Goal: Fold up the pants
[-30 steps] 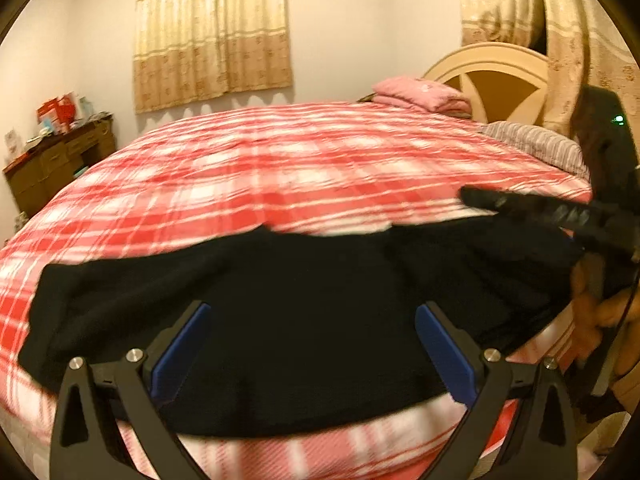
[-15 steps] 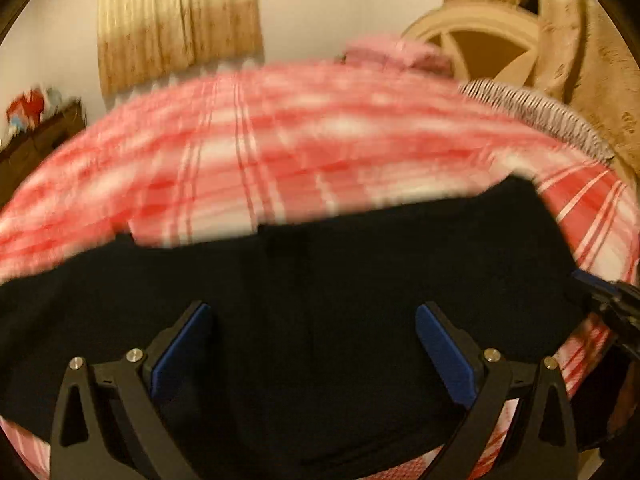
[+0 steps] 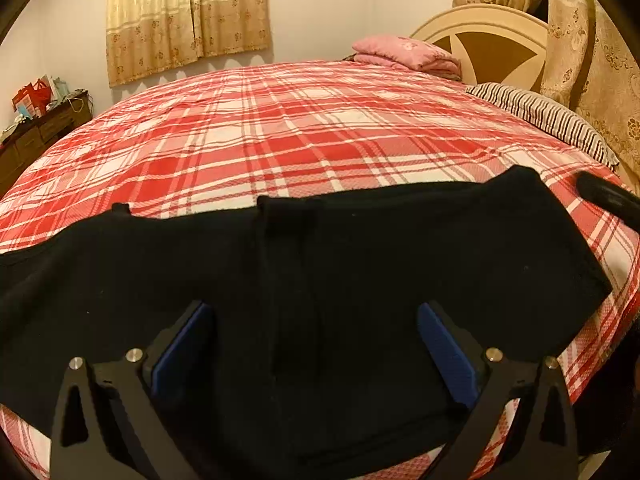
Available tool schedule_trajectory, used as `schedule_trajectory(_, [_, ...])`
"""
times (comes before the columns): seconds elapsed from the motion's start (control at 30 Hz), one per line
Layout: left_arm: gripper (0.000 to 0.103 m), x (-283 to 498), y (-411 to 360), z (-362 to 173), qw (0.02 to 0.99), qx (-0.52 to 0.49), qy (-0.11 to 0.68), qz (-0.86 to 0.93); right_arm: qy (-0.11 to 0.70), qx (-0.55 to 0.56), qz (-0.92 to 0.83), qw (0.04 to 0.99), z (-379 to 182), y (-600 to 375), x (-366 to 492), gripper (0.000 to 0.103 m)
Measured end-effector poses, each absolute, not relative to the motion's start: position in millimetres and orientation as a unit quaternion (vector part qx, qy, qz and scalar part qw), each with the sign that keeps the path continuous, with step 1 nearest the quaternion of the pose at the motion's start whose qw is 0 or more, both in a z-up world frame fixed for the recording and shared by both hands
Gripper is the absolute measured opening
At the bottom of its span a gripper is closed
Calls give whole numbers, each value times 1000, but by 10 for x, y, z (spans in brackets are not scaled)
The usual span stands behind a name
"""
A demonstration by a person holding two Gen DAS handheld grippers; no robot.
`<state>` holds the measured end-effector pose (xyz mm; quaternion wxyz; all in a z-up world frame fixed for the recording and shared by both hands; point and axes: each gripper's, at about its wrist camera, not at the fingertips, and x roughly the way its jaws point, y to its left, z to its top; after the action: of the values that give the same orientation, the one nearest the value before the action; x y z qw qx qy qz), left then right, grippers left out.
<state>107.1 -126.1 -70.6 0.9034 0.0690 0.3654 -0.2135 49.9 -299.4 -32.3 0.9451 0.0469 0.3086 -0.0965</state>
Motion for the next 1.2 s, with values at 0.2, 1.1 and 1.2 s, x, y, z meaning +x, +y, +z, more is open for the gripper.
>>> schedule_trajectory(0.2, [103, 1066, -1274, -718, 904, 74, 360, -218, 319, 42, -129, 938, -691, -3086, 799, 45])
schedule_trajectory(1.1, [103, 1128, 947, -324, 961, -7, 273, 30, 279, 57, -120, 951, -803, -3164, 606, 54])
schedule_trajectory(1.2, [103, 1220, 1453, -409, 950, -91, 289, 78, 278, 57, -120, 951, -800, -3163, 608, 54])
